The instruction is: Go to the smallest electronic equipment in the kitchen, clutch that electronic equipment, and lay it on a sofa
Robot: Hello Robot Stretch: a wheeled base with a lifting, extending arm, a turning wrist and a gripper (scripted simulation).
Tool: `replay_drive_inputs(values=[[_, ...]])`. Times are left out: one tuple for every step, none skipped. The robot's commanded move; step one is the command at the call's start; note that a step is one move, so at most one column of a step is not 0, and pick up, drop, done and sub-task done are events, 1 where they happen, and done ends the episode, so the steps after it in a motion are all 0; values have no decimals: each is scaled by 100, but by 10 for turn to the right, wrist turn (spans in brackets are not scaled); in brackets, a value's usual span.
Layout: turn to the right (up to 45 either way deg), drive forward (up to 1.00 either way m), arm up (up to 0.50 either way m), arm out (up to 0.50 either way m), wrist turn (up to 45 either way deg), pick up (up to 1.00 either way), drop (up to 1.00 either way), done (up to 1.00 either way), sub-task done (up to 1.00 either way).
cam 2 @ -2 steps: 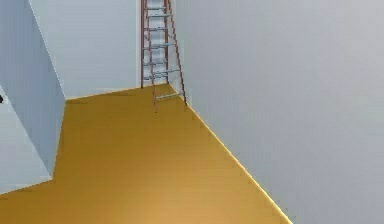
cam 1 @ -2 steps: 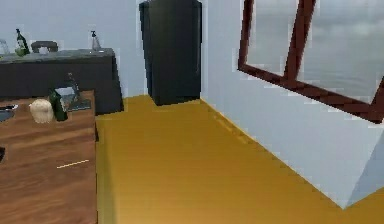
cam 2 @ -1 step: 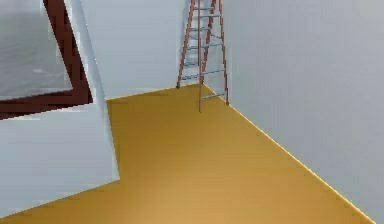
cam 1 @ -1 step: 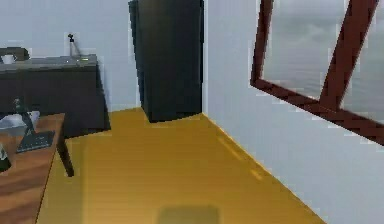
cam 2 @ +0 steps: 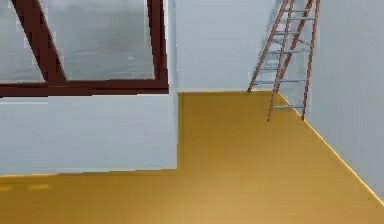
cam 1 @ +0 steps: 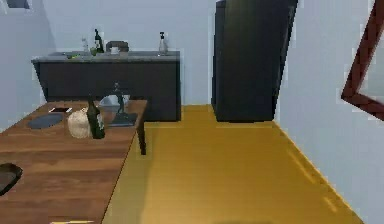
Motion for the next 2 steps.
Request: replay_drive_inputs(values=[[0,100,0,0,0,0,0,0,0],[-90,0,0,0,0,0,0,0,0]])
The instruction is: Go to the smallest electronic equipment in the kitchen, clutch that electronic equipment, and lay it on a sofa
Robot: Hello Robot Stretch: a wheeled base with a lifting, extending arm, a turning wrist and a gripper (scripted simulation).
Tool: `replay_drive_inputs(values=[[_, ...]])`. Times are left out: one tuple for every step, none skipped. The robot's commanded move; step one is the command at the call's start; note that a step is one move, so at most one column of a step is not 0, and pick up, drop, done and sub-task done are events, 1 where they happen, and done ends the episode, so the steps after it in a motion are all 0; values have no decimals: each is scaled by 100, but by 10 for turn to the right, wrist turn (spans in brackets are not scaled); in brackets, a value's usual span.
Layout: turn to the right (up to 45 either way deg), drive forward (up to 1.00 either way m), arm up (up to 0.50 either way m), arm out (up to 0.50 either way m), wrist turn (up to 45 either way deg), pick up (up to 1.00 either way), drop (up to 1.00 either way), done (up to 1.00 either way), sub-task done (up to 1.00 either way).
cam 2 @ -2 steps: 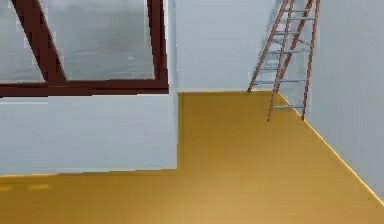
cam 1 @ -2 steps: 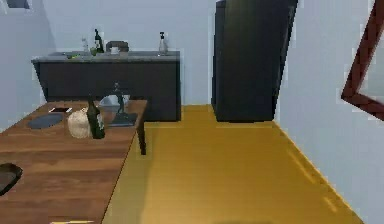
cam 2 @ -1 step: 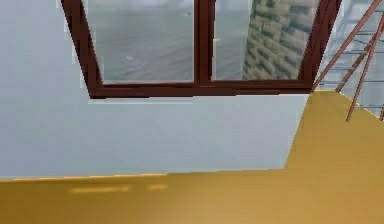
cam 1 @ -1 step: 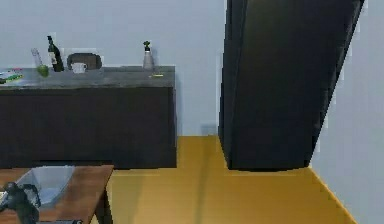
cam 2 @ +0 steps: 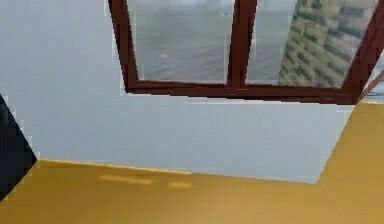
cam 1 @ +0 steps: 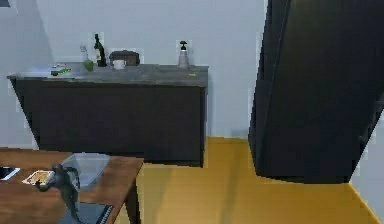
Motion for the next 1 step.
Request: replay_drive_inputs(values=[[0,30,0,0,0,0,0,0,0]])
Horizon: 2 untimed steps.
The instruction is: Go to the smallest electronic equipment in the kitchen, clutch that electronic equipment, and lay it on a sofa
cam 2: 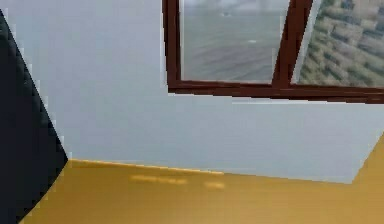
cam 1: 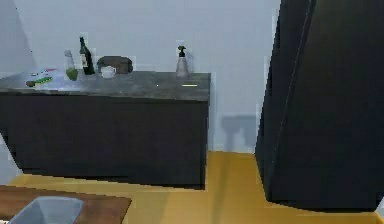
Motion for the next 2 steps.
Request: replay_drive_inputs(values=[[-450,0,0,0,0,0,0,0,0],[-450,0,0,0,0,0,0,0,0]])
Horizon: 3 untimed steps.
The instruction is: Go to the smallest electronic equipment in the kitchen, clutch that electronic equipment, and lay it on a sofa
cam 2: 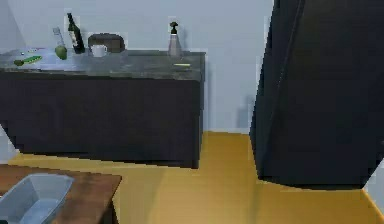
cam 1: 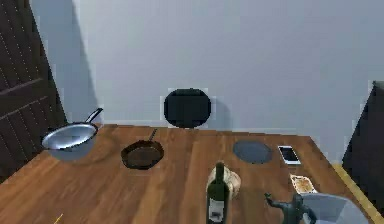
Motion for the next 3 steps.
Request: replay_drive_inputs(values=[[-450,0,0,0,0,0,0,0,0],[-150,0,0,0,0,0,0,0,0],[450,0,0,0,0,0,0,0,0]])
